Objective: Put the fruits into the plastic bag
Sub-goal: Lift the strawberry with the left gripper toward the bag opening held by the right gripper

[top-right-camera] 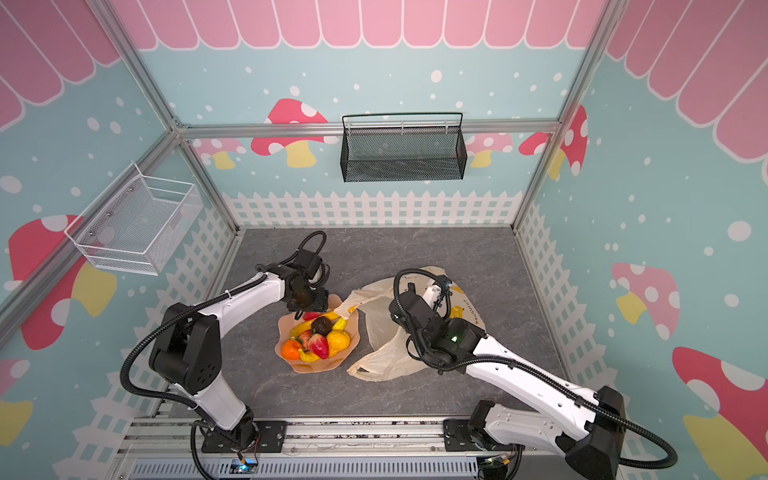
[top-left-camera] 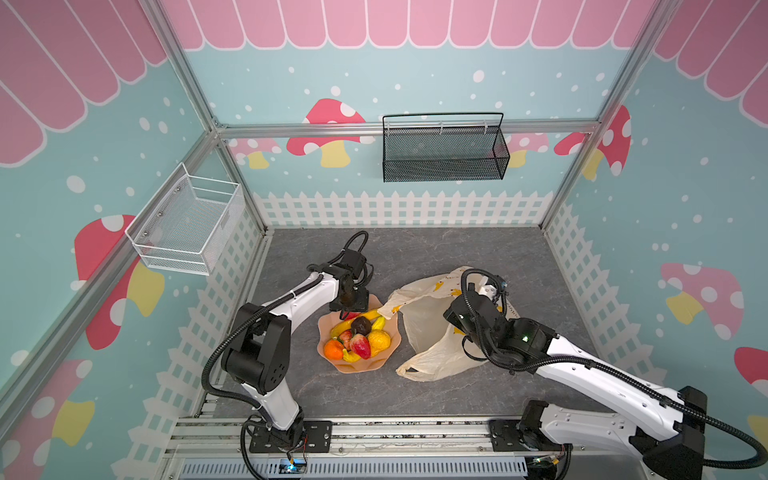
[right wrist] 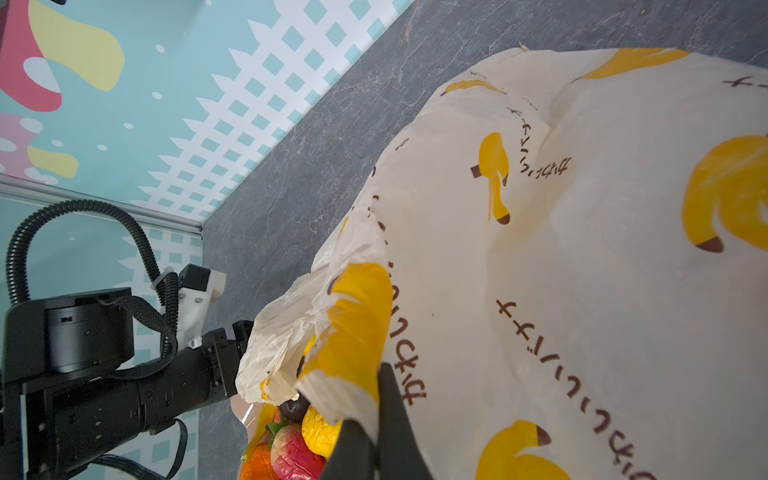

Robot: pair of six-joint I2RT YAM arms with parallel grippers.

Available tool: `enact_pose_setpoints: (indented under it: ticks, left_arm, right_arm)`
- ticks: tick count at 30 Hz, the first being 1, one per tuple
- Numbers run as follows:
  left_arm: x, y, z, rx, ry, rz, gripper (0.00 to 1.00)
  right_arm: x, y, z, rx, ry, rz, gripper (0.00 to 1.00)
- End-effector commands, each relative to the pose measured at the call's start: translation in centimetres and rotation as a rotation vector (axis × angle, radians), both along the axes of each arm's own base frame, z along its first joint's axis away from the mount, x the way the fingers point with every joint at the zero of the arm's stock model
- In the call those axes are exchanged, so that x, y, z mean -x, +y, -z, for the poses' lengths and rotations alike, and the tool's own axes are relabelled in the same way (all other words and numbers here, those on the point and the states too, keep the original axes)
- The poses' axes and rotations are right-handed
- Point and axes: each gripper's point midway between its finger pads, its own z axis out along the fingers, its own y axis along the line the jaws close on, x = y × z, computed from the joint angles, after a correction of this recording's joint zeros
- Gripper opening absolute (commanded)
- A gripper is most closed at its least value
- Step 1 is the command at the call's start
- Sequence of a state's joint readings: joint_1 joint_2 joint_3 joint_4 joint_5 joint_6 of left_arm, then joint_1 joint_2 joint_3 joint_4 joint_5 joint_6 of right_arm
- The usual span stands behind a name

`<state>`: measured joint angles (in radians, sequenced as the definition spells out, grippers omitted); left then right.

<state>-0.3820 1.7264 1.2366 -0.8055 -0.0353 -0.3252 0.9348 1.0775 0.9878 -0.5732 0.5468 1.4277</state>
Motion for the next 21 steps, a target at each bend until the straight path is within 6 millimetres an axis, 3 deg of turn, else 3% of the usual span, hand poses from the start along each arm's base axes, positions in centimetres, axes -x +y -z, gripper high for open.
enact_pose_setpoints:
  ticks: [1,15,21]
  left_arm:
    - [-0.3,0.0,0.3,-0.024,-0.019,0.01,0.68]
    - [0.2,-0.2,0.0,-0.014,-0.017,0.024,0.42]
    - [0.0,-0.2,-2.4,-0.003,-0.069,0.022,0.39]
  right_arm:
    - [-0.2,-0.2,-0.4,-0.014,-0.016,0.01,0.0]
    - [-0.1,-0.2,-0.5,-0.016,-0.019,0.008,0.0]
    - [-0.1,-0.3,-0.6,-0.018,-0.021,0.009,0.0]
